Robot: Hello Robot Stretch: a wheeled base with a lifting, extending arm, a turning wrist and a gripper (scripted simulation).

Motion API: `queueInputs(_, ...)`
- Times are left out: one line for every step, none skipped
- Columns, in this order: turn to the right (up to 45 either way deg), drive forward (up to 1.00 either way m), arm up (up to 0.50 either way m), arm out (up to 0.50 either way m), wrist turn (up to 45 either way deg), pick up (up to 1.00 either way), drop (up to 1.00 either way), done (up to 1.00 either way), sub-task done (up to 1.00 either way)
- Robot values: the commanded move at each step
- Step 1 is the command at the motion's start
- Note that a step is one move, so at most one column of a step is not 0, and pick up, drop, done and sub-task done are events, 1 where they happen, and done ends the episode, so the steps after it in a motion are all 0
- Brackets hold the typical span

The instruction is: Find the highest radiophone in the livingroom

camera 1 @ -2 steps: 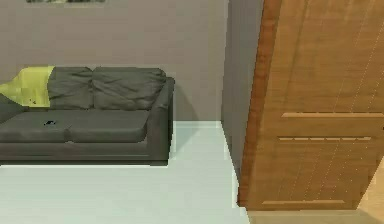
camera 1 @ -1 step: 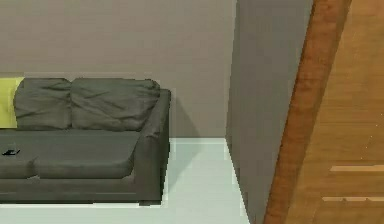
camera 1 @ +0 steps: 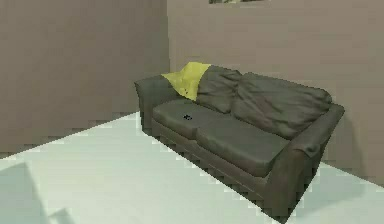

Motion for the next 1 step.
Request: queueInputs(-6.0,0.00,0.00,0.00,0.0,0.00,0.00,0.00,0.00)
